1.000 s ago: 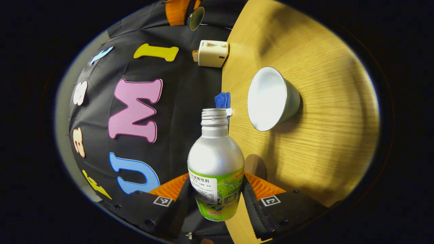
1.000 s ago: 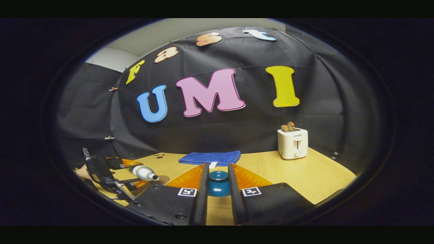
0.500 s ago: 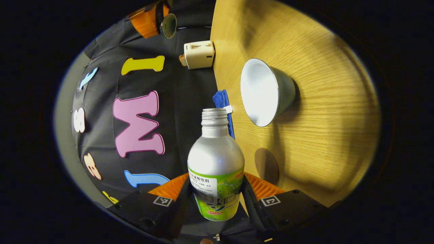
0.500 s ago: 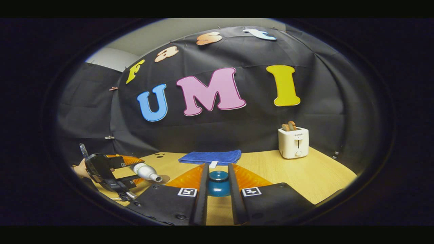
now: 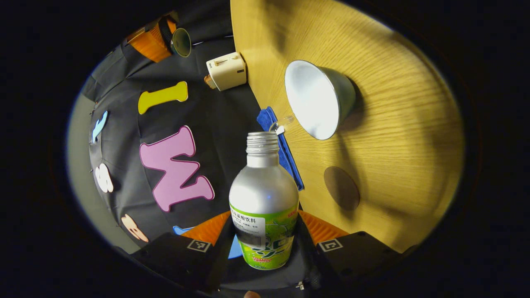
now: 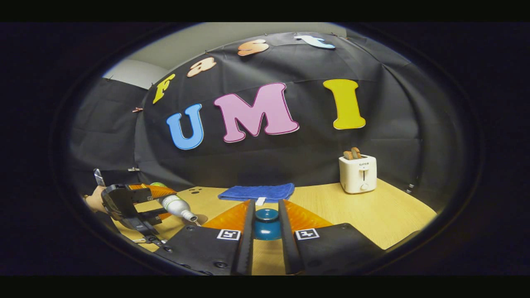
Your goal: Open the teacup lid with one hand, grasp the water bottle and pour water into the teacup with the other hand; after pouring, place the water bottle on the coaster and then close the teacup lid.
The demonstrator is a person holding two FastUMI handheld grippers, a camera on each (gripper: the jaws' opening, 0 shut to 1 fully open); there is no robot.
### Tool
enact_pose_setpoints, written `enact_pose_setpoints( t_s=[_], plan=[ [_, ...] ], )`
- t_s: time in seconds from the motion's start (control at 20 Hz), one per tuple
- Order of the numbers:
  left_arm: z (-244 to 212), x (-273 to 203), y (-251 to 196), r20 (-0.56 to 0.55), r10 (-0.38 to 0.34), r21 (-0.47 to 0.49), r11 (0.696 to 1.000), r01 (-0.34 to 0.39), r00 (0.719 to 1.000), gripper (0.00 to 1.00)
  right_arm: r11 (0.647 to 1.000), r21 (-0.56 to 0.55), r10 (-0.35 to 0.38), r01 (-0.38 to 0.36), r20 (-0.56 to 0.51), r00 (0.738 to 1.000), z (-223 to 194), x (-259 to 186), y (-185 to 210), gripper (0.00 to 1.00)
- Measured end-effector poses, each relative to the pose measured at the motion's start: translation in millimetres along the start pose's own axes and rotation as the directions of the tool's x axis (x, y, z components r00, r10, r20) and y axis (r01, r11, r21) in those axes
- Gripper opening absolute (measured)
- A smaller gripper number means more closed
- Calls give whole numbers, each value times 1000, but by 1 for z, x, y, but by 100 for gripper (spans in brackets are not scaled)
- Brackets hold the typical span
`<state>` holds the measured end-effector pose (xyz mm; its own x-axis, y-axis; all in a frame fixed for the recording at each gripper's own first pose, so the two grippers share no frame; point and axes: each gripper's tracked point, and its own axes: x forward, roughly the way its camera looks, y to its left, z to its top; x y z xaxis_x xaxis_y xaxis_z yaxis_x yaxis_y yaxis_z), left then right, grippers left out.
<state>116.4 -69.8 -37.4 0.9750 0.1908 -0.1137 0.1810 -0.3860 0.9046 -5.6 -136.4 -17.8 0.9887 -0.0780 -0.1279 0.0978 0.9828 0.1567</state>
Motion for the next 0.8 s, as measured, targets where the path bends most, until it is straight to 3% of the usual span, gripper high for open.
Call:
enact_pose_setpoints(
  t_s=[0.1, 0.15, 0.3, 0.35, 0.4, 0.55, 0.6, 0.65, 0.8],
  plan=[
    [0, 0, 4, 0, 7, 35, 999, -7, 1000, 79, 1000, 1, -1, 1, 1, 1000, 0, 0, 0, 28],
    [-1, -1, 6, 1, 12, 52, 999, -12, 1000, 79, 1000, 2, -1, 1, -1, 1000, 0, 0, 0, 33],
    [0, -3, 9, 4, 20, 84, 996, -20, 1000, 79, 1000, 3, -3, 3, -1, 1000, 0, 0, -2, 33],
    [0, -3, 10, 3, 22, 90, 996, -22, 1000, 79, 1000, 3, -2, 2, -1, 1000, 0, 0, -2, 28],
    [0, -2, 10, 1, 23, 97, 995, -23, 1000, 79, 1000, 3, -2, 2, -1, 1000, 0, 0, -2, 33],
    [-1, -2, 14, -4, 32, 121, 992, -31, 999, 79, 1000, 2, -1, 1, -1, 1000, 0, 0, -1, 33],
    [-2, -2, 14, -4, 32, 124, 992, -32, 999, 79, 1000, 2, -1, 1, -2, 1000, 0, 0, -1, 28],
    [-2, -1, 16, -3, 33, 131, 991, -32, 999, 79, 1000, 1, -1, 1, -3, 1000, -1, 0, -2, 33],
    [-5, 0, 18, -7, 30, 165, 986, -28, 1000, 79, 1000, 2, -3, 3, -5, 1000, -1, 1, -3, 33]
  ],
)
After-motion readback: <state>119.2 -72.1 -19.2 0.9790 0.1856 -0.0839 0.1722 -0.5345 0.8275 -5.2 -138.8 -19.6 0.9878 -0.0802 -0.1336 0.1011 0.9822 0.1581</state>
